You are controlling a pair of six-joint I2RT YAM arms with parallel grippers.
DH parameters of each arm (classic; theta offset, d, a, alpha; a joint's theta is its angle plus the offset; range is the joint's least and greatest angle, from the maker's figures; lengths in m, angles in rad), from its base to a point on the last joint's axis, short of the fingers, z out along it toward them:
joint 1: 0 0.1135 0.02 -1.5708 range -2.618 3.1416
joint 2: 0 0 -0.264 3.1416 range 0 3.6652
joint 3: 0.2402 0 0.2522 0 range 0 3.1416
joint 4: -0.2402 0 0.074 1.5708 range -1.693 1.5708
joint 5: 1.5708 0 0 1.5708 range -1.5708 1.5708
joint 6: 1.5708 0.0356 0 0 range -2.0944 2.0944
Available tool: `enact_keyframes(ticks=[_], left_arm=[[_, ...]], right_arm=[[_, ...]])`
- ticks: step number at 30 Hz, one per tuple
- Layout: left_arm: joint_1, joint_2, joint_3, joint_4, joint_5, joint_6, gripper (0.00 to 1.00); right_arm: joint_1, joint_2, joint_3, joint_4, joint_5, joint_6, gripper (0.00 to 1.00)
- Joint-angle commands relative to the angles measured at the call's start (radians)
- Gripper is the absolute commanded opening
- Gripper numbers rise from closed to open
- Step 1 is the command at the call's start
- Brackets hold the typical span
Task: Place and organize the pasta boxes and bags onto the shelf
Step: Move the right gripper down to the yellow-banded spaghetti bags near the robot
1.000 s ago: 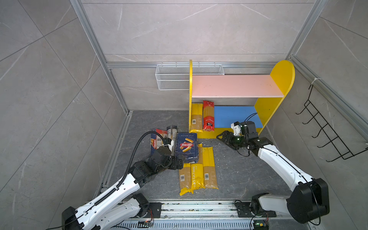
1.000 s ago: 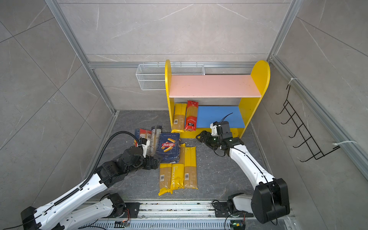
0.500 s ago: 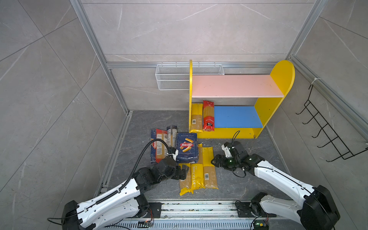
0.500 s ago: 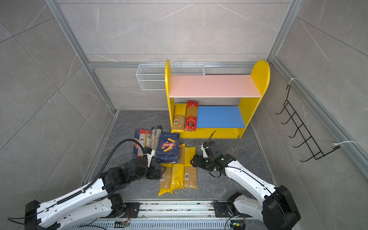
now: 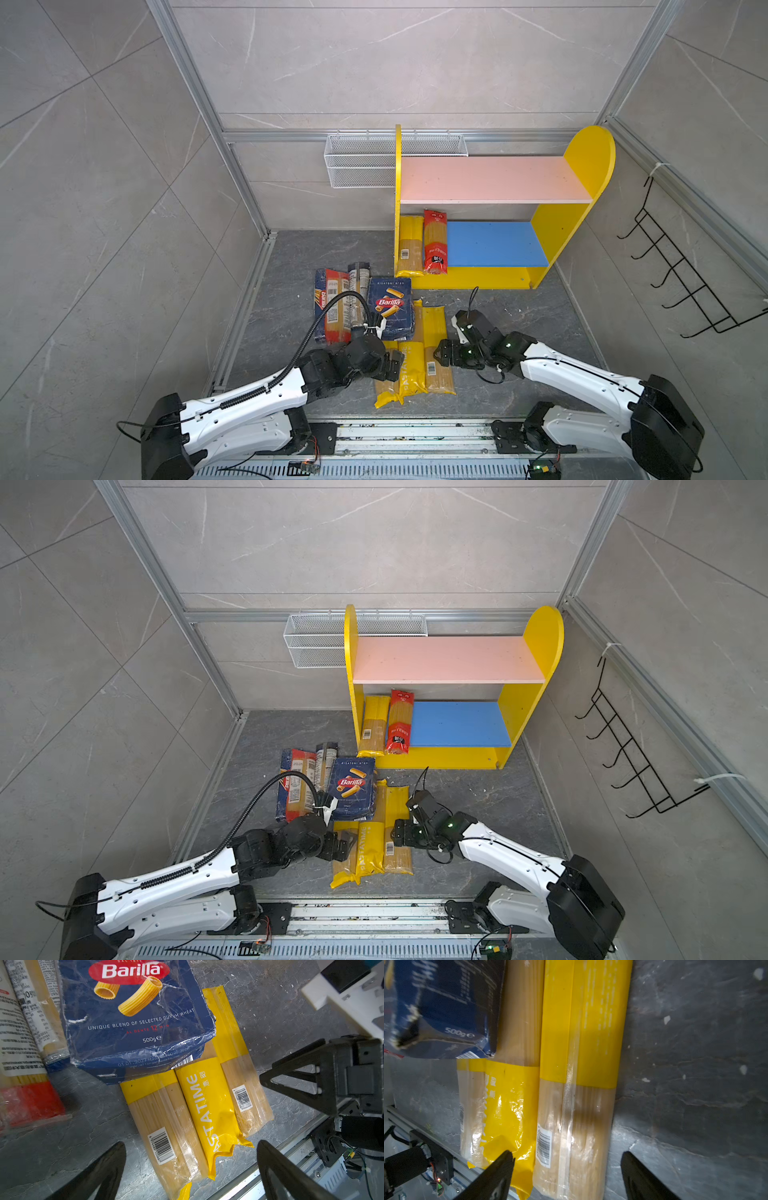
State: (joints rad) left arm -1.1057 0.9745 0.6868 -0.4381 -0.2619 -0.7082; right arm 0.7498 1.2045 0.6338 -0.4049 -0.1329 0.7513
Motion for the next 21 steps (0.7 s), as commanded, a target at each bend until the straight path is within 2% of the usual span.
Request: enact_keyframes(ticks=[1,9,21], left_arm=[[-0.005,0.013,0.044,0.039,-0.031,-0.008,1.00],[-0.005,0.072,0.086,0.021,-0.072,0.007,1.00],[-0.004,0.144,0.128,0.038,-0.098,0.039,1.00]], right_arm=[[0.024,0.041,0.002,0.043,0.033,0.017,0.84],[0.042,0.160,0.028,0.123,0.000,0.009,0.84],[0.046,0.288,0.103,0.127,-0.003,-0.034,0.84]])
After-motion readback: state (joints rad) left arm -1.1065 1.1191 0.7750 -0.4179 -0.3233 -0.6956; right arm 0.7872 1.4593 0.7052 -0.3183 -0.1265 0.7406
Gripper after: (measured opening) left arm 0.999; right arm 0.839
